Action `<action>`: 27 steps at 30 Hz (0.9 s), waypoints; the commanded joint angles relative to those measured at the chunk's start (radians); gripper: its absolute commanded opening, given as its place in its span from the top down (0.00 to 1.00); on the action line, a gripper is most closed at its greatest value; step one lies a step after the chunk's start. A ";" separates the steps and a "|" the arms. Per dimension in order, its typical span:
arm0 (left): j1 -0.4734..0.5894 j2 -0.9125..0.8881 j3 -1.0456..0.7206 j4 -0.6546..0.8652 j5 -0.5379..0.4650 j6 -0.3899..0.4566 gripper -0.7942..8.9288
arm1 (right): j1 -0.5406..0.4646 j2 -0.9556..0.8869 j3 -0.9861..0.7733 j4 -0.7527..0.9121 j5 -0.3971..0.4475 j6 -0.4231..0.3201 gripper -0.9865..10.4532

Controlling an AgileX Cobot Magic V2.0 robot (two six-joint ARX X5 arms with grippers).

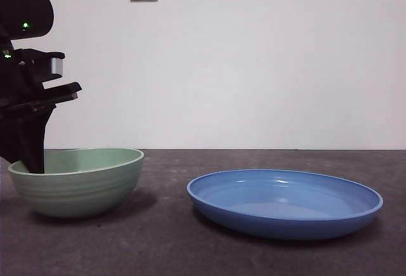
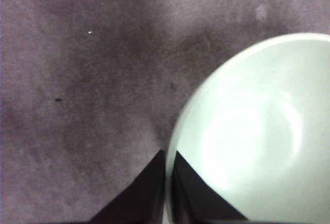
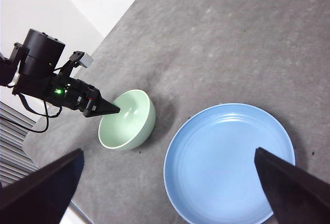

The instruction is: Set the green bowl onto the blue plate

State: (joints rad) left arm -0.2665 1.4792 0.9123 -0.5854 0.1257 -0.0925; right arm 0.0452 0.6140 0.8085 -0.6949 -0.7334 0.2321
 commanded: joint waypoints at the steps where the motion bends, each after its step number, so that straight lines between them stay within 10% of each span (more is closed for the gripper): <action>1: -0.003 0.018 0.049 -0.031 -0.003 -0.027 0.91 | 0.002 0.005 0.016 0.010 -0.003 -0.004 0.36; 15: -0.124 0.145 0.440 -0.374 -0.002 -0.059 0.91 | 0.002 0.005 0.016 0.010 -0.003 -0.004 0.36; 27: -0.347 0.400 0.720 -0.378 -0.002 -0.060 0.91 | 0.002 0.005 0.016 0.010 0.000 -0.004 0.36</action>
State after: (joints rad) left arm -0.5995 1.8515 1.6001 -0.9718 0.1246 -0.1459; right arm 0.0452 0.6140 0.8085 -0.6949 -0.7330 0.2321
